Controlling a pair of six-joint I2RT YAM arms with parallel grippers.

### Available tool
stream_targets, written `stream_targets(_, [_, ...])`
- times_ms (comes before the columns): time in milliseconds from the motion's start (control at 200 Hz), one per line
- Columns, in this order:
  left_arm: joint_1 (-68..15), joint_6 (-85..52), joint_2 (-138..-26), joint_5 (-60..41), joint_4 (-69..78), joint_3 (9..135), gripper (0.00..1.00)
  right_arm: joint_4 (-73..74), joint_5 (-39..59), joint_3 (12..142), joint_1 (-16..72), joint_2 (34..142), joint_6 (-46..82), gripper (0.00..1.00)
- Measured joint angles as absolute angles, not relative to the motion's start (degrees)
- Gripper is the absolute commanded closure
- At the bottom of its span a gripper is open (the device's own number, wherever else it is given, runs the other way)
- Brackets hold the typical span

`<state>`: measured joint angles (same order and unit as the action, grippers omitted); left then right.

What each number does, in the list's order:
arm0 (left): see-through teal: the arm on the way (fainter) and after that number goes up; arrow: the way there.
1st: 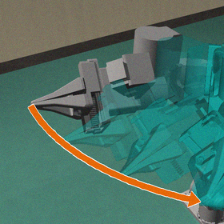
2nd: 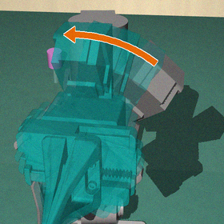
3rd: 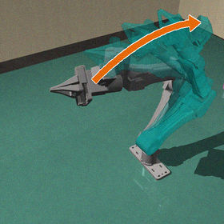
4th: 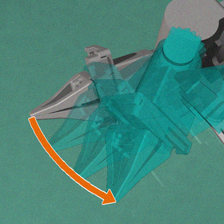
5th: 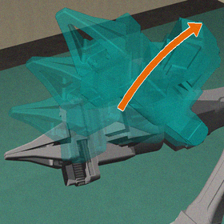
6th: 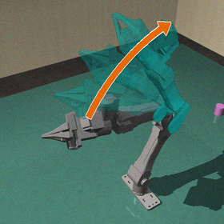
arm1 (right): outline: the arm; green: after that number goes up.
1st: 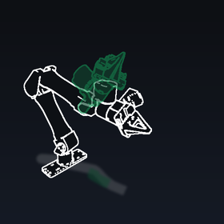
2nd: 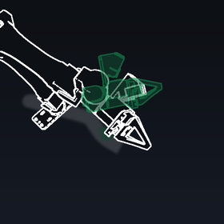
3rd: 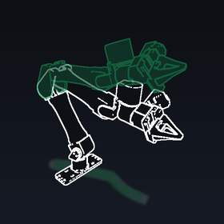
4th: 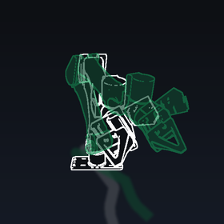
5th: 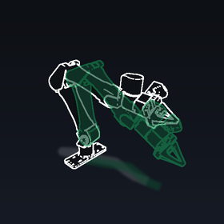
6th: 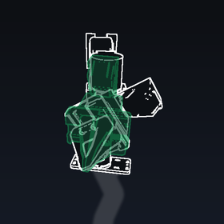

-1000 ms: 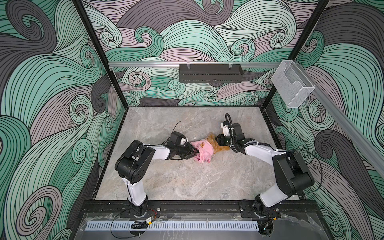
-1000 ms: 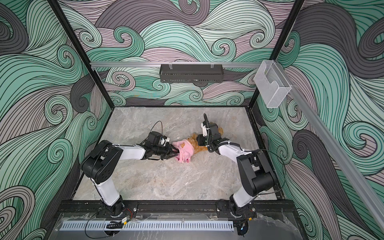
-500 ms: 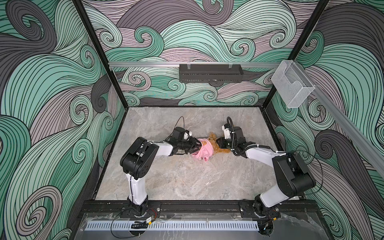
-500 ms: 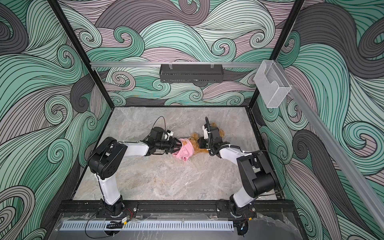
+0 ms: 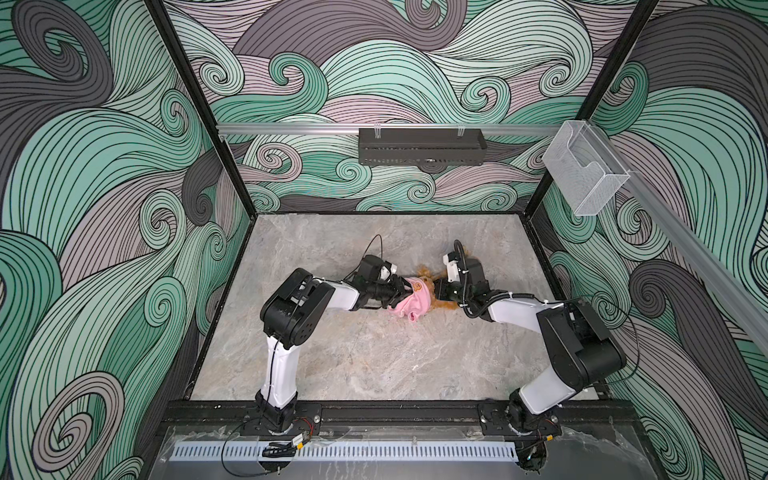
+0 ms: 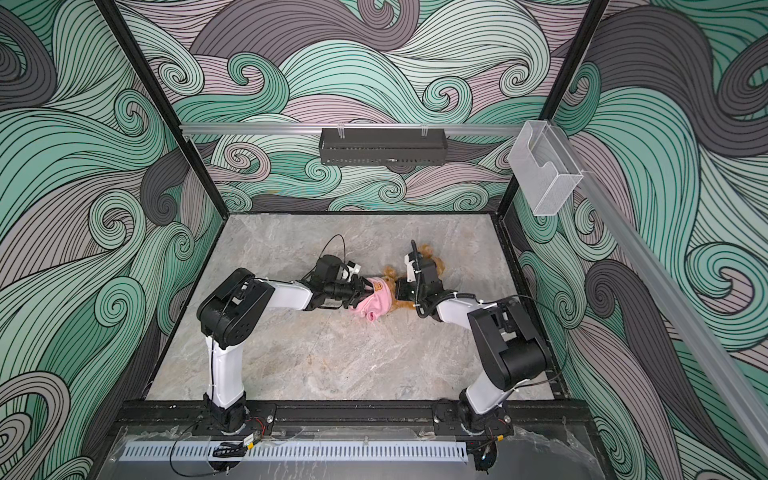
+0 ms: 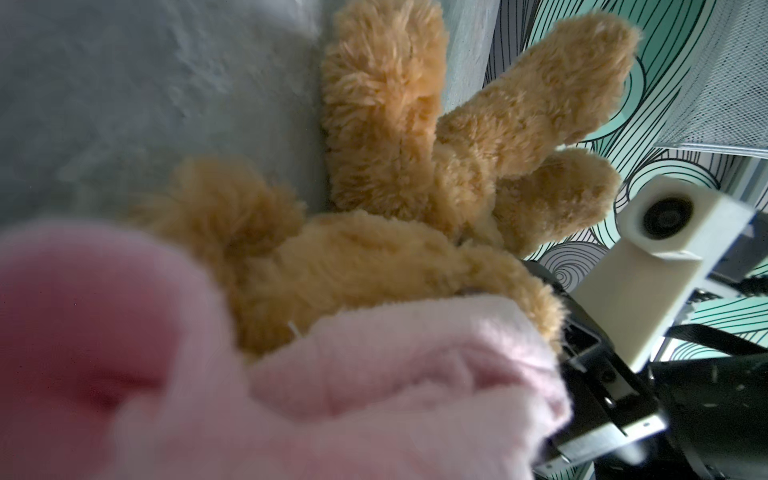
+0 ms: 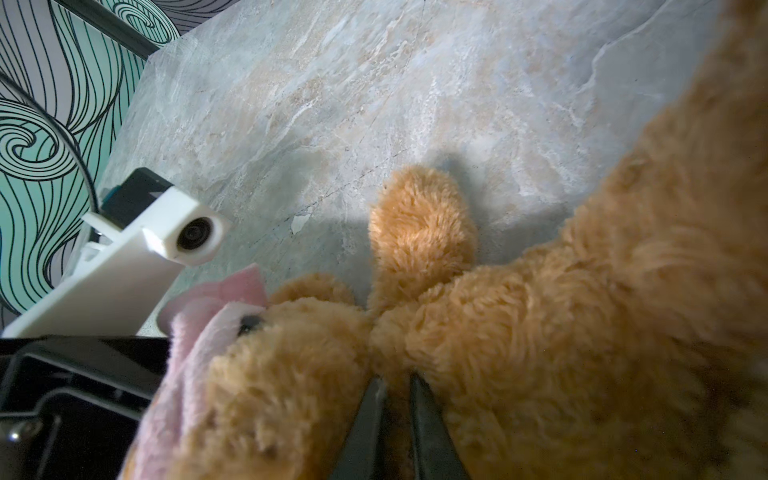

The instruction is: Dress the teddy bear

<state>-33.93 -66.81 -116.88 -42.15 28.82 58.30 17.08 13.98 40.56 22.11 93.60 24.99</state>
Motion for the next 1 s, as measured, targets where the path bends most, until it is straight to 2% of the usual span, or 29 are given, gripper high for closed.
stream_targets(60, [-34.5,-67.6,-118.1,-42.0,30.3,58.8,0.65,18.4,13.8,40.5,22.3,94.3,25.8,0.86])
stream_targets(215, [-35.1,-69.8,-119.8,-41.5,33.0,59.8,1.00,20.0,13.0,40.4,22.4,95.2,26.3,0.85])
stream_targets(305, [-35.0,-70.7,-119.7,-41.7,33.9,59.8,1.00,18.2,12.2,40.8,22.1,94.1,25.0,0.82])
stream_targets(450, [-33.5,-77.7,-118.1,-43.5,38.6,56.8,1.00,8.8,11.7,42.0,20.9,87.4,19.7,0.68])
stream_targets(655, [-26.8,-102.4,-116.1,-43.7,58.2,49.0,1.00,-3.1,13.5,46.3,21.4,73.7,12.4,0.56])
stream_targets(825, [-23.3,-114.1,-112.8,-37.5,66.7,44.4,1.00,-2.1,16.2,45.1,24.9,64.3,7.8,0.55])
stream_targets(995, [-23.3,-118.0,-104.0,-32.6,64.6,43.6,1.00,9.9,20.8,35.6,28.8,61.1,4.7,0.58])
